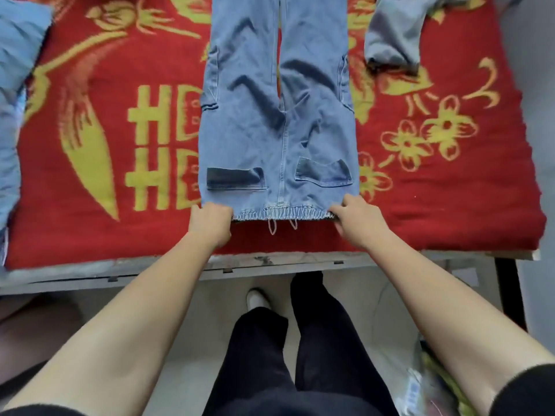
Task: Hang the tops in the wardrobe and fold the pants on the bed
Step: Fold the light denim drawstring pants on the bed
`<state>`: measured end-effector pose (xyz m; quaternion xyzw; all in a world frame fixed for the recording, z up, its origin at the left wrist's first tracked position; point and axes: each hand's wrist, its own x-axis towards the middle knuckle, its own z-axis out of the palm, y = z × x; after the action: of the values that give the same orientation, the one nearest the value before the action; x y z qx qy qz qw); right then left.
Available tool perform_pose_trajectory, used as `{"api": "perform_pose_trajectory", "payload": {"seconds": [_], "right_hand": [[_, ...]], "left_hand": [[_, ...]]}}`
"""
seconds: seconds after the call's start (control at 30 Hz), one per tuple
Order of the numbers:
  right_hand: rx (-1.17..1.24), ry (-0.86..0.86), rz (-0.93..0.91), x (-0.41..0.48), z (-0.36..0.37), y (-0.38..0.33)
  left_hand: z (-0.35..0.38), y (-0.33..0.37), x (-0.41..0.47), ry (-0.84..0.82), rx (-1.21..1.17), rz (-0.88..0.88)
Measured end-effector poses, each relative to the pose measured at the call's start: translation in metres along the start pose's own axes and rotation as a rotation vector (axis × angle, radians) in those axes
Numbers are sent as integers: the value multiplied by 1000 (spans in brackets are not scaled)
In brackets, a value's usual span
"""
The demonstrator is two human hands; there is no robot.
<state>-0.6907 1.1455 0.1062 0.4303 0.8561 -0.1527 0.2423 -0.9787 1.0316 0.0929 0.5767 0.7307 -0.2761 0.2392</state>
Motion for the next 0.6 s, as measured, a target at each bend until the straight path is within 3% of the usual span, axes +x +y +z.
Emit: {"api": "perform_pose_trajectory", "payload": {"seconds": [0.07, 0.13, 0.27, 0.33, 0.5, 0.6], "right_hand": [[-24, -196, -20, 10, 24, -2], [-22, -297, -14, 21, 43, -2], [69, -217, 19, 37, 73, 1], [70, -209, 11, 44, 88, 5], [38, -499, -20, 58, 120, 26], [220, -454, -14, 71, 114, 38]], "left_hand": [[21, 10, 10, -184, -8, 8], [37, 18, 21, -242, -39, 0], [64, 31, 39, -75, -144, 73], [76, 38, 48, -66, -188, 135], [98, 54, 64, -321, -146, 149], [84, 65, 75, -371, -142, 84]]}}
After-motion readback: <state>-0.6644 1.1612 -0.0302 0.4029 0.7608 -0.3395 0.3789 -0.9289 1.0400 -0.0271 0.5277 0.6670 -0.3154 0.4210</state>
